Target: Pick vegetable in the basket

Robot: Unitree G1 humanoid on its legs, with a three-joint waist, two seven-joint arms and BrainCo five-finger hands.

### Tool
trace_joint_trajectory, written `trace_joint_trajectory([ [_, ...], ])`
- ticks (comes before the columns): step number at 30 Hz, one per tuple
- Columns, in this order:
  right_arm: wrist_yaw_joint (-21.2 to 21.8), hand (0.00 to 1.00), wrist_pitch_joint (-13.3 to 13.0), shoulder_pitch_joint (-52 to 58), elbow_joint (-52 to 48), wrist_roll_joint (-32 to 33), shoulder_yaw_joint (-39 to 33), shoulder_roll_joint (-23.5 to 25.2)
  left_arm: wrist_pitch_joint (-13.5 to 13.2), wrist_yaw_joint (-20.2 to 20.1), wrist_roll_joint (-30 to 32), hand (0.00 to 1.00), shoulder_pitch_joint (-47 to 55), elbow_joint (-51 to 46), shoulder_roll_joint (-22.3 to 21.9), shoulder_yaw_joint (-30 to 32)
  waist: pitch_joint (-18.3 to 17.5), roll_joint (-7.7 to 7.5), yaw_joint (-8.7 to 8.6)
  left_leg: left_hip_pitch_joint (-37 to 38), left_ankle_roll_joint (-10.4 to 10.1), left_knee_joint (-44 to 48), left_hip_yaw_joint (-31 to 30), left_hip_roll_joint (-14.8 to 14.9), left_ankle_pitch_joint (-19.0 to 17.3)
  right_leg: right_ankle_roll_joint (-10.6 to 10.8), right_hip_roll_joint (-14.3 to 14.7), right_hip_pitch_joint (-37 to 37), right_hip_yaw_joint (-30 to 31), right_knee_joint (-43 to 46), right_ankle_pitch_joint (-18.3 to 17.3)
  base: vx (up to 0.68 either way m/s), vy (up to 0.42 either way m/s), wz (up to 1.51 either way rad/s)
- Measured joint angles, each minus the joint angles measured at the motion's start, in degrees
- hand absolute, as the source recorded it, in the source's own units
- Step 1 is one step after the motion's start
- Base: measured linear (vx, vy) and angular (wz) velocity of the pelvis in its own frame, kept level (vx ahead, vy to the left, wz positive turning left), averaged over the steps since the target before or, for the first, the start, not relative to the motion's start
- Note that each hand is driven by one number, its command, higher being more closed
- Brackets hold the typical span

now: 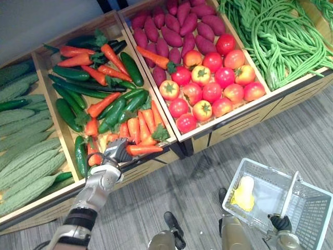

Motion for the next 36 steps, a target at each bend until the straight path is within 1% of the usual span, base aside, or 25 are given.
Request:
trace_joint_trajectory([
  [4, 0.0, 1.0, 0.08, 0.01, 0.05, 0.01, 0.06, 0.01, 0.35, 0.07, 0.16, 1.0, 0.27, 3.5, -0.28, 0.18, -0.01, 0.01, -0.38, 0.19, -0.01, 0.22, 0.22, 0.14, 0.0, 0.05, 0.04, 0.14, -0.05, -0.12, 0.08, -0.01, -0.013, -0.04],
  [9, 0.01, 1.0, 0.1, 0.02, 0.24, -0.01, 0.26, 0.04, 0.05, 0.12, 0.6, 1.0, 0.27, 3.73, -0.32, 0.44, -0.13, 0.19, -0.78, 0.77, -0.02, 0.39, -0.39, 0.46, 0.0, 0.0, 0.05, 1.38, -0.92, -0.69, 0.23, 0.01, -0.018, 0.06],
  [15, 0.02, 1.0, 0.15, 0.05, 0.48, -0.04, 0.51, 0.12, 0.21, -0.02, 0.68, 1.0, 0.45, 2.66, -0.34, 0.86, 0.08, -0.62, -0.94, 1.25, 0.02, 0.64, -1.62, 0.66, 0.05, -0.01, -0.06, 2.81, -1.98, -0.82, 0.23, 0.01, -0.02, 0.09],
  [18, 0.02, 1.0, 0.2, 0.11, 0.48, -0.09, 0.14, 0.23, 1.76, -0.03, 0.72, 1.0, 1.3, 0.59, -0.36, 1.12, 0.11, -1.2, -0.95, 1.25, 0.15, 0.91, -2.78, 0.77, 0.17, -0.02, -0.14, 3.4, -2.52, -0.78, 0.24, 0.0, -0.023, 0.1],
  [19, 0.02, 1.0, 0.22, 0.15, 0.48, -0.16, -0.15, 0.25, 2.28, 0.05, 0.7, 1.0, 2.0, -0.8, -0.37, 2.26, 0.04, -1.52, -0.94, 1.34, 0.16, 1.05, -2.83, 0.81, 0.18, -0.02, -0.14, 3.6, -2.55, -0.73, 0.24, 0.0, -0.023, 0.09],
  [20, 0.01, 1.0, 0.25, 0.37, 0.49, -0.29, -0.41, 0.25, 3.16, 0.64, 0.7, 1.0, 2.01, -1.94, -0.78, 4.55, 0.0, -1.63, -0.92, 1.5, 0.16, 1.18, -2.9, 0.85, 0.18, -0.03, -0.16, 4.0, -2.62, -0.74, 0.24, -0.01, -0.018, 0.07],
  [21, 0.01, 1.0, 0.32, 0.59, 0.49, -0.54, -0.7, 0.26, 4.41, 2.17, 0.68, 1.0, 1.87, -3.71, -0.87, 8.21, -0.04, -1.74, -0.86, 1.95, 0.16, 1.31, -2.99, 0.92, 0.17, -0.03, -0.16, 4.56, -2.74, -0.74, 0.23, 0.0, -0.01, 0.07],
  [23, 0.02, 1.0, 0.46, 0.85, 0.49, -0.65, -1.7, 0.26, 5.61, 4.16, 0.68, 1.0, 1.78, -6.83, -0.55, 12.83, -0.07, -1.73, -0.67, 2.88, 0.16, 1.39, -3.06, 0.92, 0.15, -0.04, -0.2, 5.63, -2.86, -0.77, 0.22, -0.01, -0.009, 0.03],
  [24, 0.02, 1.0, 0.67, 0.94, 0.56, -0.69, -2.52, 0.26, 6.13, 5.0, 0.68, 1.0, 1.8, -9.08, 0.0, 13.92, -0.12, -1.74, -0.47, 3.26, 0.16, 1.4, -3.19, 0.86, 0.13, -0.04, -0.27, 6.13, -2.98, -0.81, 0.21, -0.01, -0.006, 0.05],
  [26, 0.02, 1.0, 1.05, 1.09, 0.61, -0.7, -3.56, 0.24, 6.24, 5.49, 0.69, 1.0, 1.83, -12.0, 0.3, 14.29, -0.34, -1.87, -0.27, 3.24, 0.18, 1.42, -4.12, 0.67, 0.14, -0.04, -0.5, 6.41, -3.3, -0.83, 0.21, -0.03, -0.009, 0.13],
  [28, 0.03, 1.0, 1.27, 1.25, 0.71, -0.89, -4.72, 0.25, 6.13, 5.68, 0.7, 1.0, 1.97, -12.72, 0.29, 14.27, -0.55, -1.96, -0.19, 3.37, 0.22, 1.52, -4.35, 0.61, 0.17, -0.04, -0.66, 7.06, -3.62, -1.05, 0.21, -0.02, -0.009, 0.13],
  [30, 0.03, 1.0, 1.32, 1.79, 1.09, -2.41, -5.63, 0.24, 6.23, 5.69, 0.72, 1.0, 2.31, -12.74, 0.28, 14.27, -1.82, -2.18, 0.02, 3.26, 0.24, 1.5, -4.4, 0.57, 0.18, -0.02, -0.66, 7.07, -3.78, -1.31, 0.25, 0.0, 0.0, 0.0],
  [32, 0.04, 1.0, 1.33, 1.84, 2.59, -2.58, -6.94, 0.24, 6.24, 5.69, 0.72, 1.0, 2.85, -13.89, 0.28, 14.29, -3.35, -2.43, 0.34, 3.28, 0.24, 1.46, -4.47, 0.37, 0.18, -0.08, -0.58, 7.28, -3.83, -1.69, 0.38, 0.0, 0.0, 0.0],
  [36, 0.05, 1.0, 1.33, 1.97, 2.83, -2.77, -7.42, 0.24, 6.17, 5.71, 0.76, 1.0, 3.73, -17.52, 0.28, 14.37, -3.78, -2.64, 0.32, 3.74, 0.25, 1.45, -4.66, 0.3, 0.19, -0.16, -0.58, 7.95, -3.87, -1.91, 0.46, 0.01, -0.001, 0.0],
])
